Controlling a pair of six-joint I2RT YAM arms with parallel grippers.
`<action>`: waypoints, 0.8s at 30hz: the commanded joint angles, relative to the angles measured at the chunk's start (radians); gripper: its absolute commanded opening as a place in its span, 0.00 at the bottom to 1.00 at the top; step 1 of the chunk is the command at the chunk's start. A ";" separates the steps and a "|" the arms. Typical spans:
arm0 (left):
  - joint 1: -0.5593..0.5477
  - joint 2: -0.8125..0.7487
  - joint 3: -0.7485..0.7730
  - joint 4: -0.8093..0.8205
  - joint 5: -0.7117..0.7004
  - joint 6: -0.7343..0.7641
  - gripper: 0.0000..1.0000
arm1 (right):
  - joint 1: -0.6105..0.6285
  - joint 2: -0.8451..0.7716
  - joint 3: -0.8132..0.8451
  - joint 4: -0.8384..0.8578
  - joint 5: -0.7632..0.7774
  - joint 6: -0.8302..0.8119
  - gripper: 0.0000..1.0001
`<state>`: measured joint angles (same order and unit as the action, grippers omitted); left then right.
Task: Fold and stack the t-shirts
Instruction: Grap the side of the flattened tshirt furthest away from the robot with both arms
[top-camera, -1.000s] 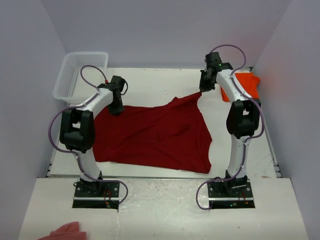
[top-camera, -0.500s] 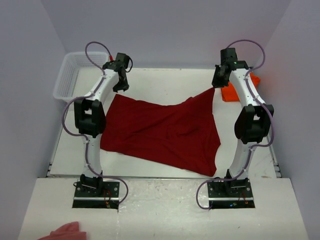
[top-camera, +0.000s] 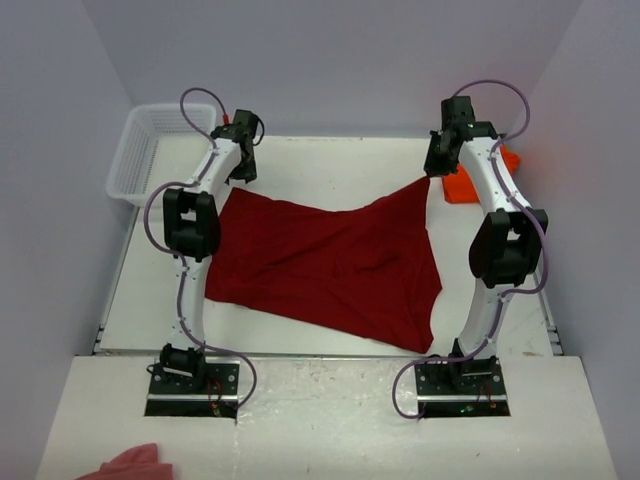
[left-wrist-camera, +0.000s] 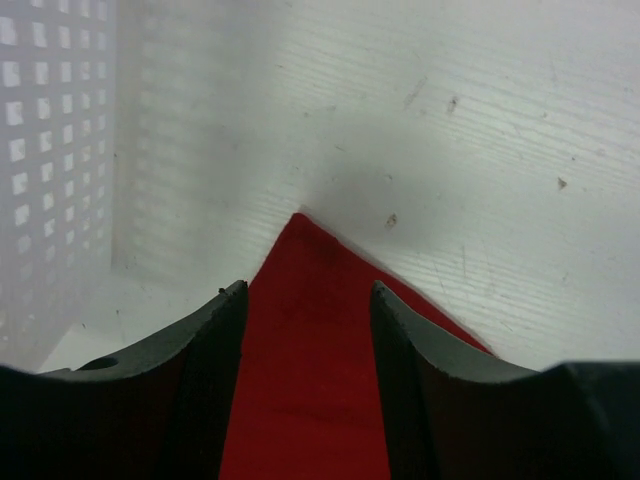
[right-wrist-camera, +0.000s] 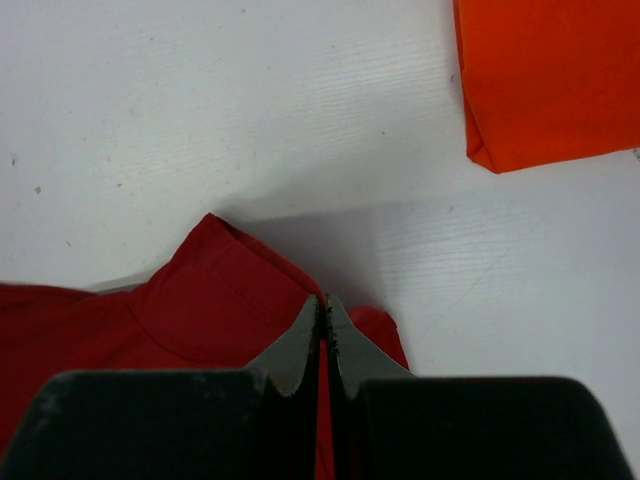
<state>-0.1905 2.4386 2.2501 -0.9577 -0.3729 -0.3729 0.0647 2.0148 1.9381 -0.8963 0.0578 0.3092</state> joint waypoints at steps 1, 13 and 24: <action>0.025 -0.013 0.000 0.053 -0.020 0.032 0.54 | -0.003 -0.028 0.002 0.007 -0.018 -0.019 0.00; 0.023 0.034 -0.060 0.063 -0.024 0.032 0.54 | -0.002 -0.041 -0.025 0.023 -0.046 -0.015 0.00; 0.025 0.089 -0.064 0.073 -0.021 0.028 0.51 | -0.003 -0.064 -0.053 0.040 -0.052 -0.016 0.00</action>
<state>-0.1658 2.4790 2.1906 -0.9173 -0.3893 -0.3553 0.0643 2.0144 1.8980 -0.8818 0.0231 0.3092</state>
